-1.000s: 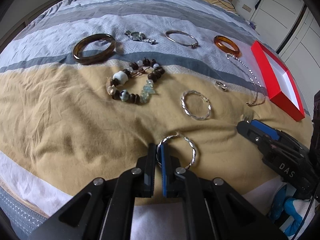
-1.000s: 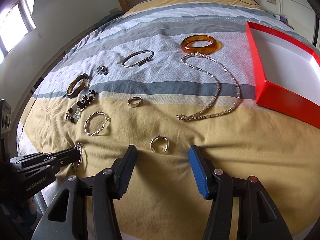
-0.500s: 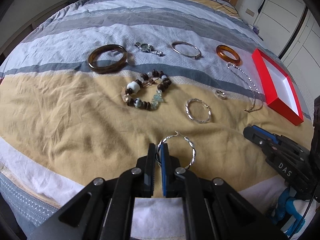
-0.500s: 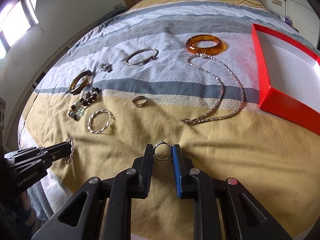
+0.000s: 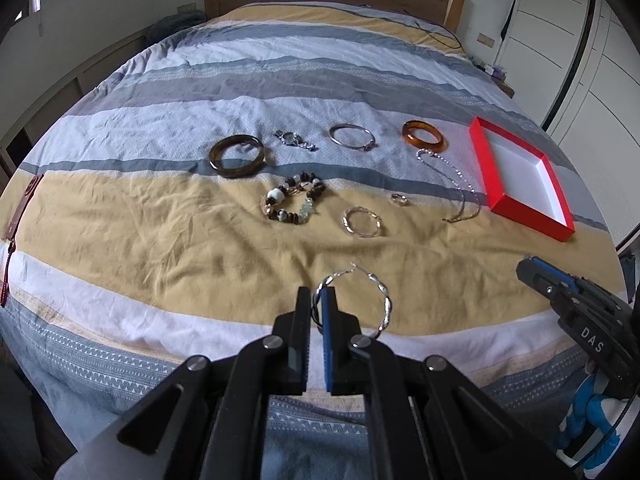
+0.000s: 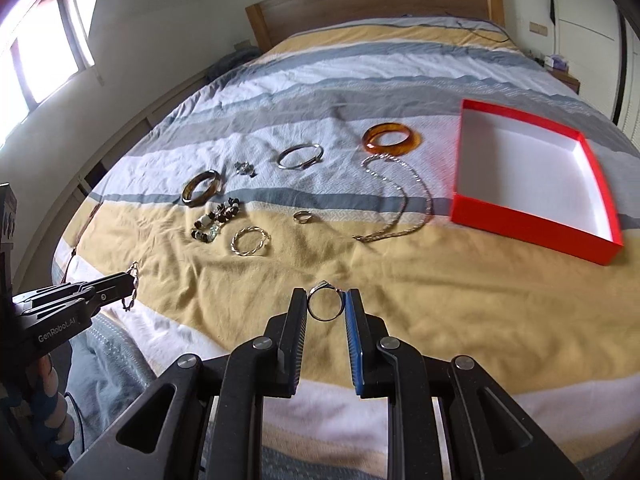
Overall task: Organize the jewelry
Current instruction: 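Carry the hoop and the ring in both tools over the red box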
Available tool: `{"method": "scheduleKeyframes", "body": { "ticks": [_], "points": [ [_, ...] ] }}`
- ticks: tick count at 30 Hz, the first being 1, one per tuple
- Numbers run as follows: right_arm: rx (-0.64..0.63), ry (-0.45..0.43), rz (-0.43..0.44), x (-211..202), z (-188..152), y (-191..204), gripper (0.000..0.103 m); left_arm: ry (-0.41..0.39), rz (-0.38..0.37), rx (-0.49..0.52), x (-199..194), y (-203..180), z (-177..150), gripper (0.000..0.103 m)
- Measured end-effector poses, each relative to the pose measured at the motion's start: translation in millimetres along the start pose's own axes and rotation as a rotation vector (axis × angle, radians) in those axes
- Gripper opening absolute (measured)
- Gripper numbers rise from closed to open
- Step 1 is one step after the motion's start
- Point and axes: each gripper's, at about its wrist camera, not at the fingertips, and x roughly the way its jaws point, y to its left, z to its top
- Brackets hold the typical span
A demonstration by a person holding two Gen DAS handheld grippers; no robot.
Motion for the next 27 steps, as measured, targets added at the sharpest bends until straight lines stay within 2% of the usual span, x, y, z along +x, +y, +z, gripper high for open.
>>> {"method": "scheduleKeyframes", "body": {
  "ticks": [7, 14, 21, 27],
  "points": [
    [0.046, -0.060, -0.026, -40, -13, -24, 0.019, -0.038, -0.015, 0.042, -33, -26, -3, 0.005],
    [0.091, -0.123, -0.052, -73, -25, -47, 0.019, -0.062, -0.063, 0.099, -56, -56, -3, 0.005],
    [0.169, -0.120, -0.113, -80, -38, -78, 0.019, -0.057, -0.132, 0.166, -39, -85, 17, 0.005],
    [0.192, -0.109, -0.160, -73, -25, -106, 0.019, -0.034, -0.183, 0.205, -5, -119, 45, 0.005]
  ]
}}
